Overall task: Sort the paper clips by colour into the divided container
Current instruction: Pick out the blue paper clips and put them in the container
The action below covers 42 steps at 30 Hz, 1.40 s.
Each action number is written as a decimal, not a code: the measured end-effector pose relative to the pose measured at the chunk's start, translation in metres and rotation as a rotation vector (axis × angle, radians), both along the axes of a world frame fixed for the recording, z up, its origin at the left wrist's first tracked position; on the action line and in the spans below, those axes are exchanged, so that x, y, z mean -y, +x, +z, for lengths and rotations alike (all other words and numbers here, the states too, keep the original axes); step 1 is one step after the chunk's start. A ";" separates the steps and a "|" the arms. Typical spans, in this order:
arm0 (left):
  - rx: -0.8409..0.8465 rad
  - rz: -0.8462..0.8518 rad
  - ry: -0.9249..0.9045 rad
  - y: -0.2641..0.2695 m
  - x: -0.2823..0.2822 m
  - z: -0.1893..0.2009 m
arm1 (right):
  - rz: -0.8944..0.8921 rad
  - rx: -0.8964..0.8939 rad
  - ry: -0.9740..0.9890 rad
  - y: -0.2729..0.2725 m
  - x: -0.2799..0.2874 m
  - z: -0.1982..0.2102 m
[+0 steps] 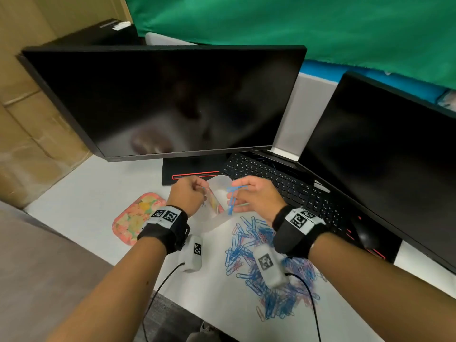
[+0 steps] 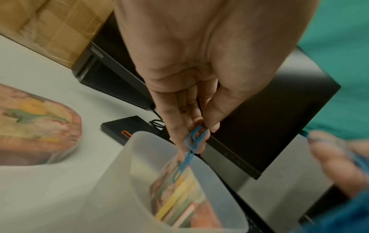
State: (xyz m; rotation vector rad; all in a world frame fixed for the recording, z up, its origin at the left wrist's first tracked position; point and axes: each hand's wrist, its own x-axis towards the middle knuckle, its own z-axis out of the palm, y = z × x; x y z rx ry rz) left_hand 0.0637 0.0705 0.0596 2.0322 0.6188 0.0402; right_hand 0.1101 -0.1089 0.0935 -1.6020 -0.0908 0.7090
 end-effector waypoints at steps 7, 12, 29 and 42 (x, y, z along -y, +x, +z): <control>-0.028 0.036 0.101 -0.010 -0.008 -0.002 | 0.045 0.136 -0.093 0.016 -0.050 0.001; -0.044 0.054 0.091 -0.024 -0.016 -0.008 | 0.080 0.241 -0.246 0.019 -0.071 -0.017; -0.031 -0.044 0.076 -0.041 0.005 -0.013 | 0.156 0.396 -0.523 0.018 -0.036 -0.038; -0.261 -0.505 0.209 -0.043 0.072 -0.055 | 0.305 0.376 -0.644 -0.044 0.090 -0.082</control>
